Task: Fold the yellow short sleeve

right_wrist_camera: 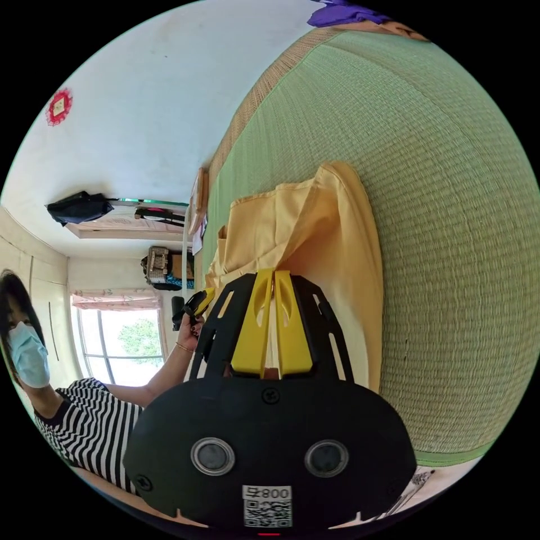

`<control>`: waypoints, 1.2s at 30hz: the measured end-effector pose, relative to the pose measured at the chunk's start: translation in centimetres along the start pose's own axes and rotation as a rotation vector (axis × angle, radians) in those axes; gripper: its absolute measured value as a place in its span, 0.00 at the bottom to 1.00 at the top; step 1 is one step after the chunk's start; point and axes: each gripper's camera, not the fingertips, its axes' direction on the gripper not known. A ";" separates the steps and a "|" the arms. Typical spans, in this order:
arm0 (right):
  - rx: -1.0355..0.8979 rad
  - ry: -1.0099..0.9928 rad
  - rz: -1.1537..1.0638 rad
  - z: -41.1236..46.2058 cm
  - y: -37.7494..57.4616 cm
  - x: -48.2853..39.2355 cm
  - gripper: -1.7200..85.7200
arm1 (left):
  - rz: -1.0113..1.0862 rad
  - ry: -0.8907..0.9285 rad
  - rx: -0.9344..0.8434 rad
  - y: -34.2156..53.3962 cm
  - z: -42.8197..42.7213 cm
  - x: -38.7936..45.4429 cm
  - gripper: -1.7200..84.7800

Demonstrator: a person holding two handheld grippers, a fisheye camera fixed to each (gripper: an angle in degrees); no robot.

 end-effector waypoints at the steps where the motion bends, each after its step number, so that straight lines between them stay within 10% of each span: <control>1: 0.004 -0.013 -0.003 -0.1 0.0 0.0 0.03 | 0.006 0.012 0.012 0.0 -0.3 0.0 0.03; 36: 0.030 -0.186 -0.030 3.3 -1.5 6.3 0.02 | -0.061 0.144 0.011 -0.5 0.5 -4.6 0.03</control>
